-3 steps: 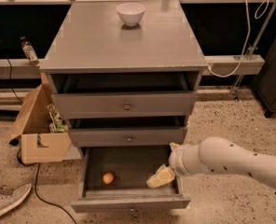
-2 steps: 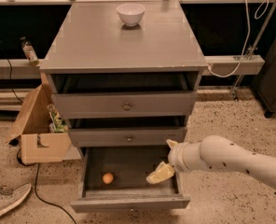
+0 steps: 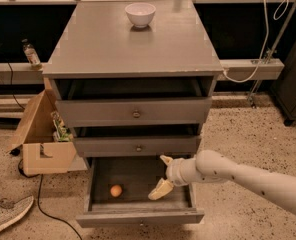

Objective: Pick orange from bottom drawer and place on counter

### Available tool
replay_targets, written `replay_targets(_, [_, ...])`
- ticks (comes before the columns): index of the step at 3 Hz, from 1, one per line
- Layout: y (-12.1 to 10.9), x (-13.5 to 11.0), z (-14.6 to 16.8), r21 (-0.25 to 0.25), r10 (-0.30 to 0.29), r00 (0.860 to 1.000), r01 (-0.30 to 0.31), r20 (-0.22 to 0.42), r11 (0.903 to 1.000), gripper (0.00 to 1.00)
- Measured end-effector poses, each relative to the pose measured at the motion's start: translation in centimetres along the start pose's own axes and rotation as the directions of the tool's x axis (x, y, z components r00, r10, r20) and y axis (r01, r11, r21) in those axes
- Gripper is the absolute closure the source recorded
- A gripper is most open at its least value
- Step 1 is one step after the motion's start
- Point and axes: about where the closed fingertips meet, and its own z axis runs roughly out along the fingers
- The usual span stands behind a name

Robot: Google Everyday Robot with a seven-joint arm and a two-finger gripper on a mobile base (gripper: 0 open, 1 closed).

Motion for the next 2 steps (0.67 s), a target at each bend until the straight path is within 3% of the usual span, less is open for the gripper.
replay_targets(1, [1.36, 3.11, 7.55, -0.083, 0.008, 1.000, -0.010, -0.026, 0.9965, 0.00])
replay_targets(2, [1.33, 3.11, 7.50, -0.082, 0.008, 1.000, -0.010, -0.026, 0.9966, 0.00])
